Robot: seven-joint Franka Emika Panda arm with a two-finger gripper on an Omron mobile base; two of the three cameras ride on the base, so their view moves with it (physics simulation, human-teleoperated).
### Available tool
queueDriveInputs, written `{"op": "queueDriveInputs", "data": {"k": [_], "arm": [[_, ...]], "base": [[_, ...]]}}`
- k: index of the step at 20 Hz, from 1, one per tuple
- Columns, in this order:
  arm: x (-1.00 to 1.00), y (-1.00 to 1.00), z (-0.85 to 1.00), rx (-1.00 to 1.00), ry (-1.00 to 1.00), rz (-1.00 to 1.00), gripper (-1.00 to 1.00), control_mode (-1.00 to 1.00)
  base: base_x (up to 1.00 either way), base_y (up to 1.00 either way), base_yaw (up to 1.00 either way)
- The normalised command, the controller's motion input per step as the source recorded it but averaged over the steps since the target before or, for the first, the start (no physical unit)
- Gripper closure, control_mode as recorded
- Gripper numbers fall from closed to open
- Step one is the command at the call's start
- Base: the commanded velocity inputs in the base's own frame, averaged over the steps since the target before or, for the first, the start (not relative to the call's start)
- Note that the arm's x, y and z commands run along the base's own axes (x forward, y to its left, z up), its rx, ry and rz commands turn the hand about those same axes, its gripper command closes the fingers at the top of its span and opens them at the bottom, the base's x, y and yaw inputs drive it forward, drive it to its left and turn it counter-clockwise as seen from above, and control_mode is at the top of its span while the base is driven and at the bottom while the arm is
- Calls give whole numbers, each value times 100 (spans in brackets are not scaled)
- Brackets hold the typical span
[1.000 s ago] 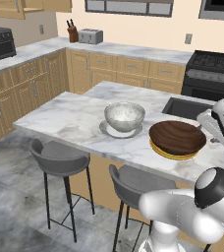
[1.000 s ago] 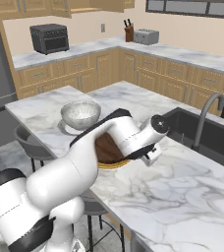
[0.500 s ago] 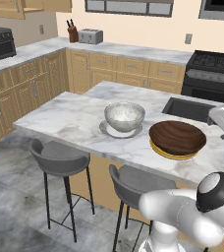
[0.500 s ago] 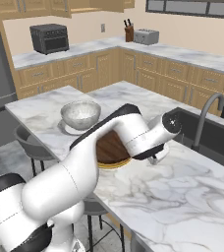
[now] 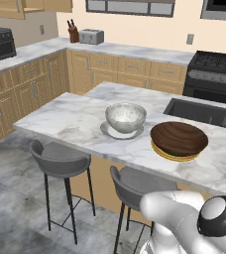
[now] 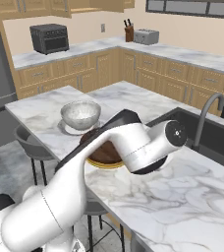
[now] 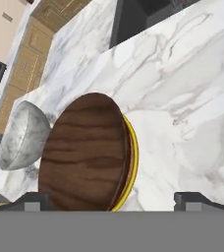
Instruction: Move the bowls from the cabinet to the plates on the dining table.
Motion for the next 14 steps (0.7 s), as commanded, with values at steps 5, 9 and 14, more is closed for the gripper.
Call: {"op": "queueDriveInputs", "data": {"k": [5, 9, 14], "arm": [[-62, -12, 34, 1, -2, 0, -100, -100], [-60, -5, 32, 1, -1, 0, -100, -100], [-54, 8, 38, 0, 0, 0, -100, -100]], "base": [[0, 0, 0], [0, 0, 0], [0, 0, 0]]}}
